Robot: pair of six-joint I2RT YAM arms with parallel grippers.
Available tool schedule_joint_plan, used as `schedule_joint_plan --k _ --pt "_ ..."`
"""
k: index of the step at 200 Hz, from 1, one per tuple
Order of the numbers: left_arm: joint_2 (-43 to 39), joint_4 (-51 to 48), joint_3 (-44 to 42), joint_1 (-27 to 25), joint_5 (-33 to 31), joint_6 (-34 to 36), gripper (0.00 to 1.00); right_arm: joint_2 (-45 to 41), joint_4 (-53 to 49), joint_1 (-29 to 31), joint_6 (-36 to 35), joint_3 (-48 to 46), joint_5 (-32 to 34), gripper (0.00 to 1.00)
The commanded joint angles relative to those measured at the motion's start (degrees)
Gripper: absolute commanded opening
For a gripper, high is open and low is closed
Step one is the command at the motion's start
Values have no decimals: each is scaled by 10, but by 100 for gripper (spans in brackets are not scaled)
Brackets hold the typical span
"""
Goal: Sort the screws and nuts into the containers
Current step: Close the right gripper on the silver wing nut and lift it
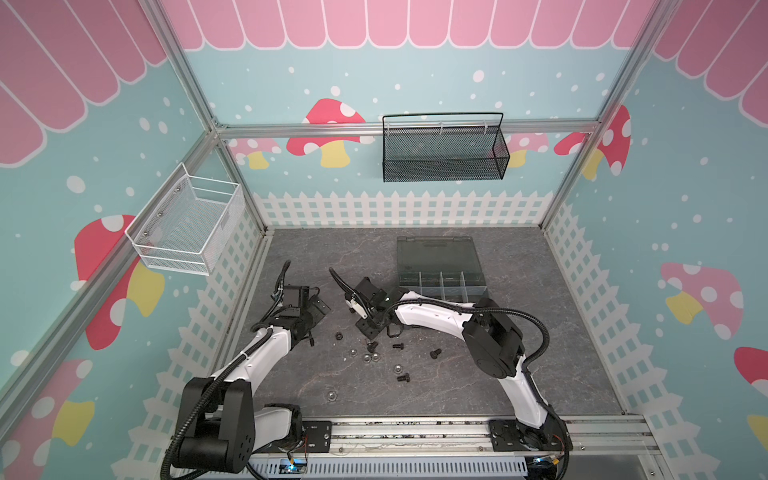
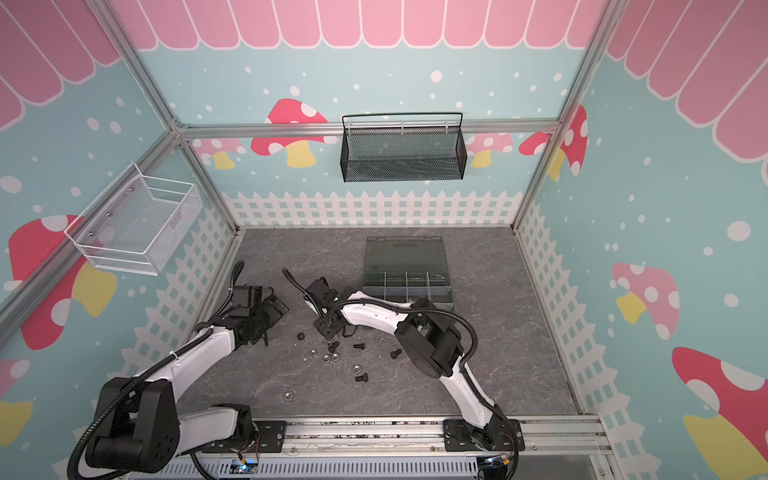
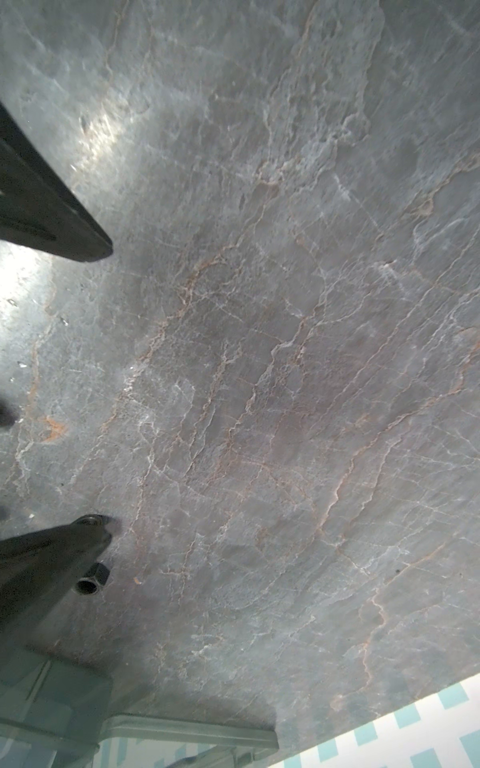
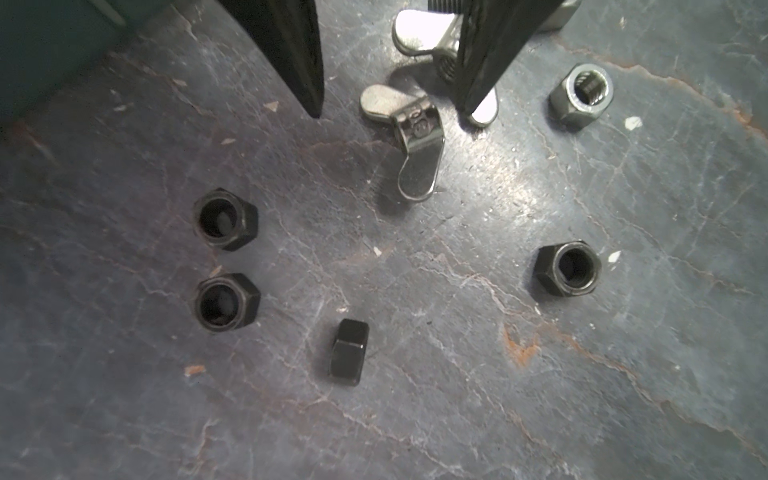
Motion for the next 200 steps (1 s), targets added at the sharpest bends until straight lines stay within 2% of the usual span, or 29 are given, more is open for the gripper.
schedule_joint_plan --k 1,51,81,114,164,200 --pt "-1 7 -4 4 -2 -8 100 19 -10 4 -14 20 -9 53" --pt "1 9 -4 4 -1 -8 100 38 -14 4 -14 26 -5 50" --pt "3 9 -5 5 0 -8 100 49 -15 4 -13 29 -3 46" --pt "0 9 -6 4 0 -7 100 55 -17 4 -12 28 -7 38" --pt "0 9 -8 6 -1 -7 100 52 -19 4 -11 27 -3 17" --pt "-2 9 -10 7 -2 -7 100 43 -18 4 -5 26 1 11"
